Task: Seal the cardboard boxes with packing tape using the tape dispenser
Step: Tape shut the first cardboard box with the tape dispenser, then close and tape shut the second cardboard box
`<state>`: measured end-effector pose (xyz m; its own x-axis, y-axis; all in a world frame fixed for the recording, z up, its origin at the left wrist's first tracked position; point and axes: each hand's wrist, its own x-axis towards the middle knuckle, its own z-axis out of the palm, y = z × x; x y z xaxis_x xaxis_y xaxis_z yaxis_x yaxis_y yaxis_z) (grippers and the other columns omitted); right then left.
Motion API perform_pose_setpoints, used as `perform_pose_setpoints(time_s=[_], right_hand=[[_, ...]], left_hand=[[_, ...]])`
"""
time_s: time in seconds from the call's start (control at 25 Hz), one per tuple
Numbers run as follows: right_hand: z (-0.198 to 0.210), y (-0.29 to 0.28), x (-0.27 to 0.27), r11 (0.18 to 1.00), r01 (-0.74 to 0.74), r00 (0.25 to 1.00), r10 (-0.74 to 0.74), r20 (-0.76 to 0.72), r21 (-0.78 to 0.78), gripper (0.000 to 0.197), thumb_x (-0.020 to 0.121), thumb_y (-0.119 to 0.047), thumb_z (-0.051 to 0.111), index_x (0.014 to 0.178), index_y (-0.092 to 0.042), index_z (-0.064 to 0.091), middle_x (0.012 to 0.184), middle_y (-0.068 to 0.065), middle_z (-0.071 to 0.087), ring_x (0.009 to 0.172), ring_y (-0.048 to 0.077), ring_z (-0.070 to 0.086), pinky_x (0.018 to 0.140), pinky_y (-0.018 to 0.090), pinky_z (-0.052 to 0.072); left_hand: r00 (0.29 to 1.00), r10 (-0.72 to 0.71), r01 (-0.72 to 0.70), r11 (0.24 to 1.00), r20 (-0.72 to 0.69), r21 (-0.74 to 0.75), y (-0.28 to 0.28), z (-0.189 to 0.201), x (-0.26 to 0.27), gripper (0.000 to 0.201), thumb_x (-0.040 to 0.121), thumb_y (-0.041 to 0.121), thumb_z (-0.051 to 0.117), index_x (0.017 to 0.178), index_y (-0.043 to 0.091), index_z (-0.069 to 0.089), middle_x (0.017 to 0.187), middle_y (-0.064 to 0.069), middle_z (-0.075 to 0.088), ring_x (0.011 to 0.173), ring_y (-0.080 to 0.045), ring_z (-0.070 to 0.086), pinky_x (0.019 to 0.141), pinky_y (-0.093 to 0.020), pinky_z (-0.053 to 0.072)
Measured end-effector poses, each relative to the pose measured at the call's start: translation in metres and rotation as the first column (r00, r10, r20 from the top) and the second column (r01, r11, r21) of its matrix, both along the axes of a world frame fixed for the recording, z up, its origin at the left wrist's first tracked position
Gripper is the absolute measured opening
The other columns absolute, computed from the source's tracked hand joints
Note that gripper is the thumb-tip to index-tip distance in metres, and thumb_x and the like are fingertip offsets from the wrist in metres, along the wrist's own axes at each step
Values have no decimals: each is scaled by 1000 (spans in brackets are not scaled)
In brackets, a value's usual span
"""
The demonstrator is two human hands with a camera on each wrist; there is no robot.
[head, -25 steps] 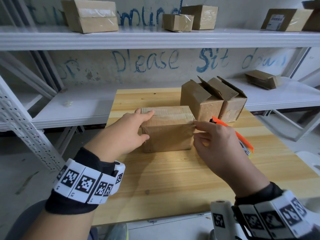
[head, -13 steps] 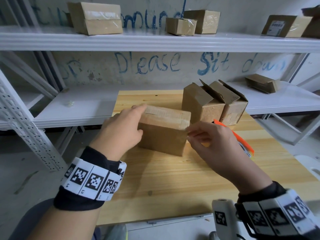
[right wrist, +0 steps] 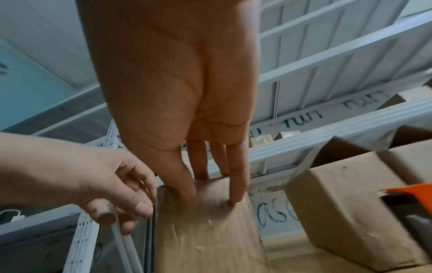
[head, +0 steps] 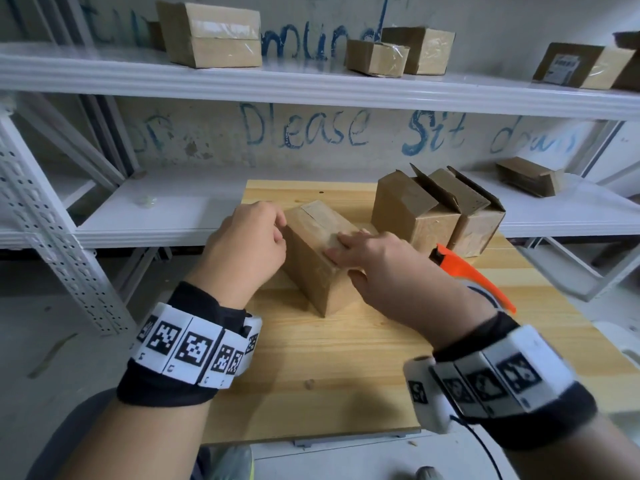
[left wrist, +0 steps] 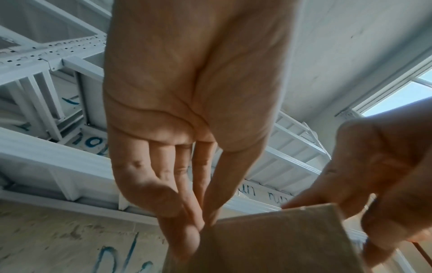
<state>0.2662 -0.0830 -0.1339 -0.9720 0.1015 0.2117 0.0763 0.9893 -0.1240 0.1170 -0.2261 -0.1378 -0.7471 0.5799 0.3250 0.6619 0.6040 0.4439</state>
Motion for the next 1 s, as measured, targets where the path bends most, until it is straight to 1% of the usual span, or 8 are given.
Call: perform_pose_setpoints(time_s=[0.08,0.24,0.4,0.56,0.72,0.76,0.88,1.0], right_hand=[[8,-3,-20,997,42,991,-51,125,68,68,92,2,40,151,-32,36,148,0,44,133,25,44,111,36,38],[21,-15,-62,985,64,976,-95,195,162,74,88,6,26,154,-29,27,140,4,50,123,33,40,106,49,38],[16,-10,-105,958,53,964,-122,235,280,69,89,5,28,155,-13,18,140,13,49,123,34,47,113,48,26],[9,-6,-123,985,138,971,-155,181,100,52,86,-2,31,138,0,36,130,16,49,127,40,39,107,48,34],[25,4,-103,949,217,976,-217,25,-228,59,88,-15,48,147,-14,39,152,9,39,145,34,20,117,52,22],[30,11,-95,934,256,961,-274,-40,-251,58,89,-16,50,146,-15,41,148,10,44,143,33,27,116,52,24],[34,47,-71,842,491,829,-531,-177,-223,37,88,-14,47,125,-10,52,107,12,57,114,35,49,100,49,35],[28,82,-44,692,712,675,-721,-155,-120,36,88,-26,47,118,-8,49,114,18,54,114,39,48,97,52,37]], left_hand=[[1000,17,-17,1000,14,-3,-4,-1,-3,22,90,12,52,101,25,67,88,10,65,79,-14,60,77,-37,57],[997,12,-8,998,73,-56,-11,-1,-9,21,91,12,61,108,23,68,96,5,69,85,-16,64,81,-38,57],[996,27,-18,995,86,-103,-13,-3,-15,14,90,7,63,86,19,69,80,2,69,74,-15,67,71,-37,59],[994,21,-8,992,108,-124,-12,-5,-15,12,90,10,64,88,21,69,80,1,68,74,-17,67,72,-41,60],[994,8,8,991,111,-136,-8,-5,-18,12,89,12,65,91,20,72,79,1,68,74,-18,67,74,-41,60],[994,5,12,990,113,-142,-8,-6,-17,12,90,13,65,92,20,74,81,1,69,76,-18,67,75,-41,60],[992,-8,24,992,127,-126,-6,-9,-10,13,91,18,65,95,25,75,87,5,71,79,-14,67,77,-39,60],[990,-21,42,987,137,-153,-3,-7,-3,23,88,15,63,69,23,74,67,7,70,67,-13,67,69,-34,60]])
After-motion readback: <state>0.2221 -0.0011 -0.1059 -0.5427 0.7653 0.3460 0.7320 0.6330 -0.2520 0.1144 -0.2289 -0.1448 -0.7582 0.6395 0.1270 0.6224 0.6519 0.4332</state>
